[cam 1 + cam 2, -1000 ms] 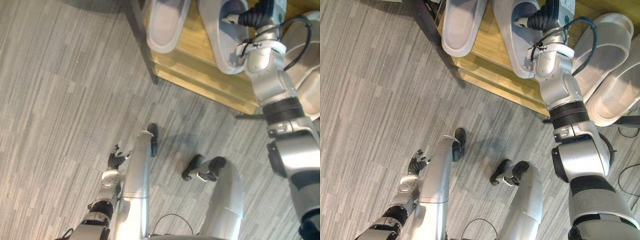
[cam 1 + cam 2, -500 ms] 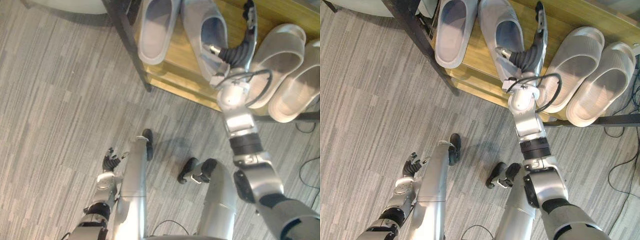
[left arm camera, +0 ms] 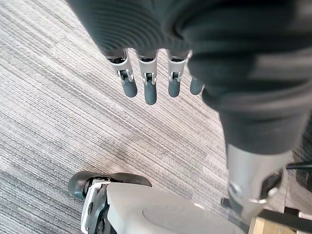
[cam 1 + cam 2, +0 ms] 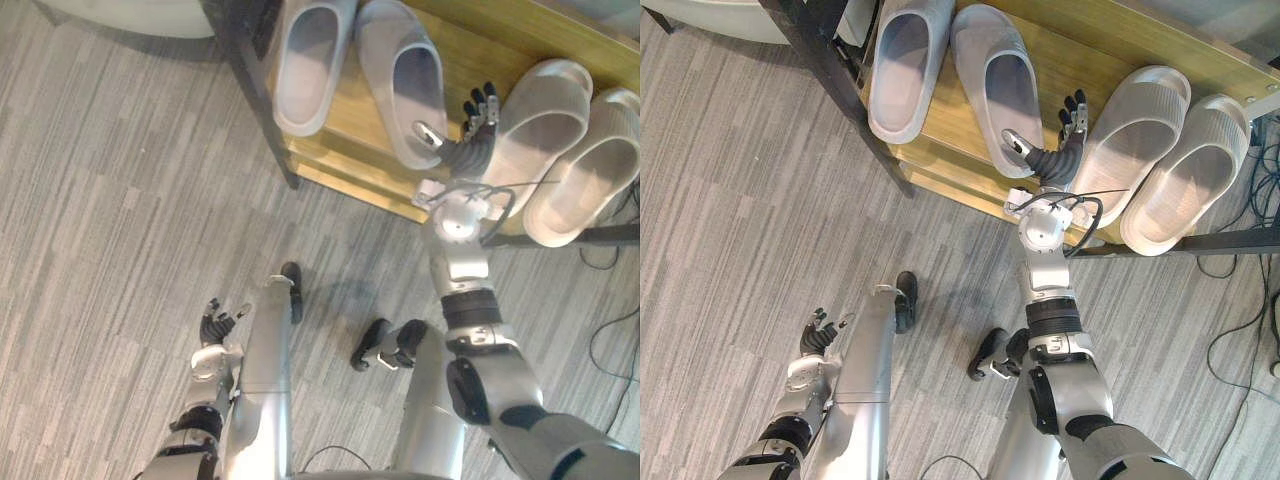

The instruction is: Organize the slippers on the shoe rack

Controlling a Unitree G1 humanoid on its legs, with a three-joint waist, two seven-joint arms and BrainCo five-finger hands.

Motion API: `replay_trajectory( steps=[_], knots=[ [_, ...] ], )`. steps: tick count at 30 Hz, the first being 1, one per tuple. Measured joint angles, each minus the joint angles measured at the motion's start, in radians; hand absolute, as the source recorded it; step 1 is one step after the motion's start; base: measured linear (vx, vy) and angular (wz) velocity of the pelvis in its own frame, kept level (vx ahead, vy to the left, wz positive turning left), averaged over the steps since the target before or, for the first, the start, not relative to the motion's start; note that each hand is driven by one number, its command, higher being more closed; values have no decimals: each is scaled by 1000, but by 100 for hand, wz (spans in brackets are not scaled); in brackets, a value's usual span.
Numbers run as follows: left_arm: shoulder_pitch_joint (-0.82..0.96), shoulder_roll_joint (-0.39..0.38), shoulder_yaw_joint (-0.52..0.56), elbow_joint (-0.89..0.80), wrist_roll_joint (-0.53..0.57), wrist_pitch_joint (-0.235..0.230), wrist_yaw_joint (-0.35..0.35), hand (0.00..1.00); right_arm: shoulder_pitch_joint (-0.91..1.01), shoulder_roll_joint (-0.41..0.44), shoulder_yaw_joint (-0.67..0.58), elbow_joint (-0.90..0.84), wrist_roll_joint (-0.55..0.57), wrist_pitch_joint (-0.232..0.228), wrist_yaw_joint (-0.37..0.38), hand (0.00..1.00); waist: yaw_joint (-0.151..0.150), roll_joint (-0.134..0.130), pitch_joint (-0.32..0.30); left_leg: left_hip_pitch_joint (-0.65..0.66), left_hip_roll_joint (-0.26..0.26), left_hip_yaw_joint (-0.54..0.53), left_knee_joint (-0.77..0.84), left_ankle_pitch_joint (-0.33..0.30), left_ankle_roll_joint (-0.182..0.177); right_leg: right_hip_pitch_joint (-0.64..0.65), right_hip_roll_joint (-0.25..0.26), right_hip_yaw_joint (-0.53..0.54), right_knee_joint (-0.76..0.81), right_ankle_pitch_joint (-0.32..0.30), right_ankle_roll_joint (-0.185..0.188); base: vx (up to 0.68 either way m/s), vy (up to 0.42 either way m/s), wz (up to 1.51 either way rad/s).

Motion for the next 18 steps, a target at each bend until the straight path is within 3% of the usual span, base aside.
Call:
replay_trajectory(
  steps=[11,18],
  knots=[
    [-5,-9,30,2,19,4,3,0,-1,-4,63,46,184,-69,112,0,8,1,-1,10,10,-4,-1,-3,-4,14,9,-6,-7,4,-6,11,-19,-2],
    [-9,-23,32,2,26,4,3,0,-7,27,149,91,224,-68,144,0,26,11,-23,32,6,-14,-27,1,-16,47,14,-30,-34,6,-10,29,-30,4]
  ],
)
